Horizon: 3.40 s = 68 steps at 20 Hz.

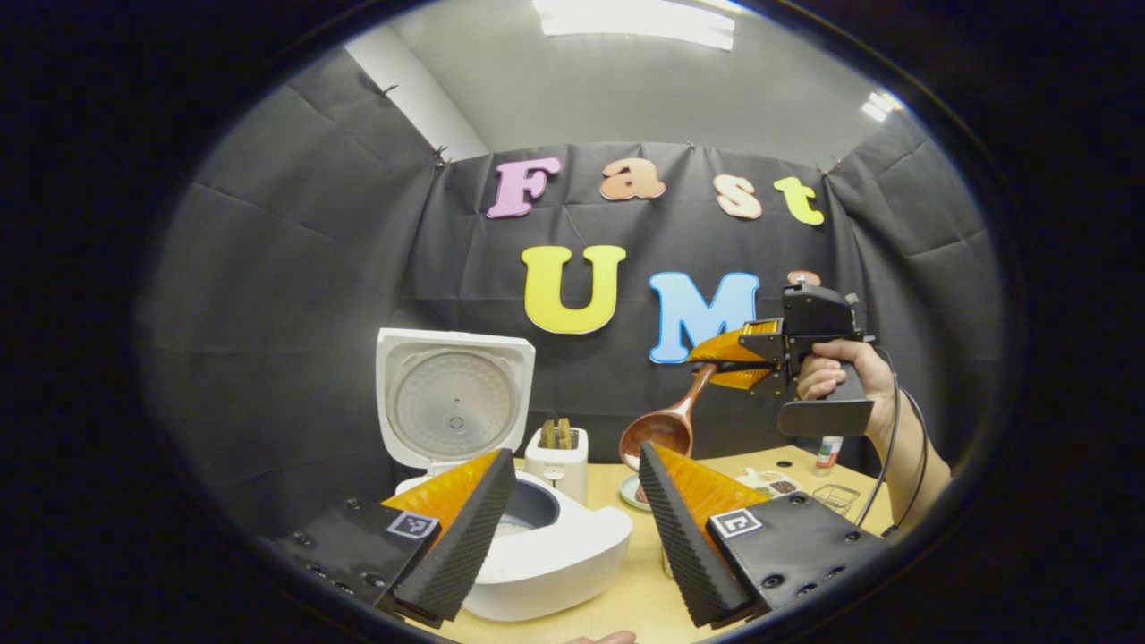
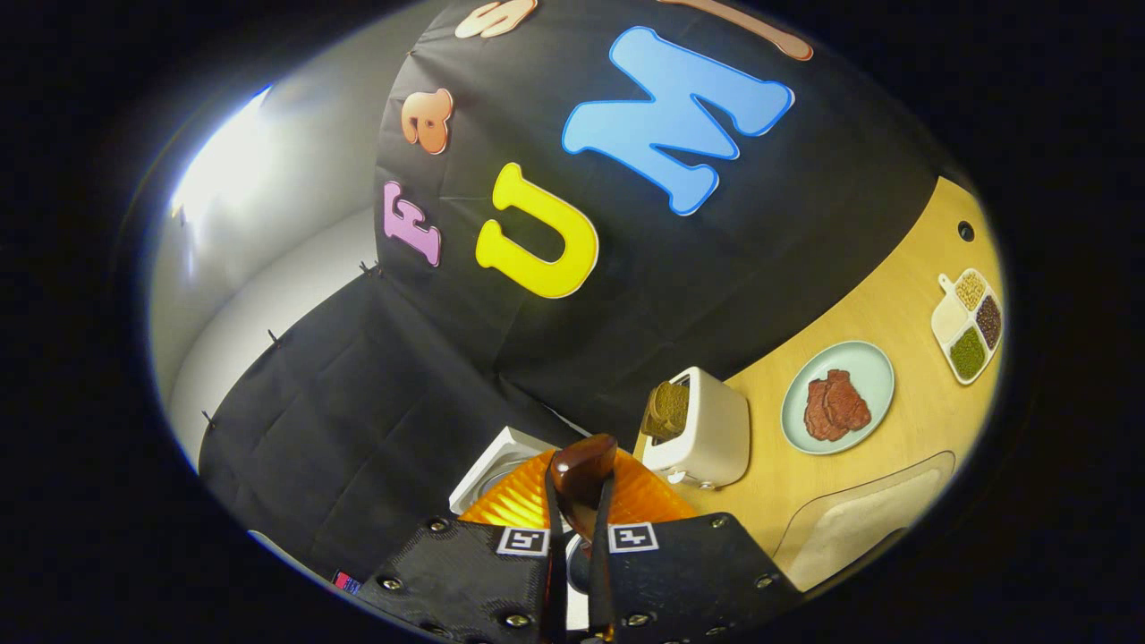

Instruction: Close the left gripper, press the button to open the rice cooker; take a wooden spoon from the chopstick holder with the right hand, scoop a spoonful of rice and pour it into the rice cooker, then put the wooden spoon back into the chopstick holder.

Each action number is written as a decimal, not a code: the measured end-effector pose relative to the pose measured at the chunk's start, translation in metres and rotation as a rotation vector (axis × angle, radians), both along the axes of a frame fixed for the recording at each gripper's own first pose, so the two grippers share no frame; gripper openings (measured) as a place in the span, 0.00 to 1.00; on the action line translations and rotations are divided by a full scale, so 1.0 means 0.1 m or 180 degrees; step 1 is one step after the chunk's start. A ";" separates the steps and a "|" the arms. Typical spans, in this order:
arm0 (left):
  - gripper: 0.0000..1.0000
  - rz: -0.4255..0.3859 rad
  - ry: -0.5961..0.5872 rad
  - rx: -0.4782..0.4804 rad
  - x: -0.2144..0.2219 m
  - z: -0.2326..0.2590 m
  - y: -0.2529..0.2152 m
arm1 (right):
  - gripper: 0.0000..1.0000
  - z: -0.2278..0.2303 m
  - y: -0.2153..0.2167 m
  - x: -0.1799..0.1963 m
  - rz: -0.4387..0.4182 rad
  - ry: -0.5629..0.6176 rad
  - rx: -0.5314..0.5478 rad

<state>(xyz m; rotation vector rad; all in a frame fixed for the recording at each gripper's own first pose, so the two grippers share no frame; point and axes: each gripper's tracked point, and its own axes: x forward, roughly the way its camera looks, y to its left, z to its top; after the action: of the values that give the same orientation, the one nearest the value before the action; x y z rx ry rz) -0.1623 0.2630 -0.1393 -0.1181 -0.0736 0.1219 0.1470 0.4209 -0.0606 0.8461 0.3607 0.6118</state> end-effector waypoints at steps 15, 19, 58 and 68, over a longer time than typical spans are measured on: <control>0.96 0.0087 -0.0021 -0.0009 -0.12 -0.02 0.34 | 0.10 -0.25 1.44 0.09 0.0344 -0.0240 -0.0384; 0.96 0.0119 -0.0052 -0.0091 -0.16 -0.06 0.44 | 0.10 -0.31 1.65 0.08 0.0392 -0.0391 -0.0551; 0.96 0.0075 0.0053 0.0057 -0.22 -0.19 0.30 | 0.09 -0.54 2.44 -0.20 0.0461 -0.1713 -0.2120; 0.96 0.0104 0.0053 0.0026 -0.26 -0.18 0.37 | 0.09 -0.38 2.48 -0.29 0.0415 -0.1976 -0.2478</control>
<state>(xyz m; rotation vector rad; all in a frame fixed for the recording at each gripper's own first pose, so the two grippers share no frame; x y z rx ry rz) -0.1887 0.2997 -0.1572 -0.1079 -0.0594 0.1551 0.1185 0.6685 -0.0984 -0.1281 0.0623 0.7449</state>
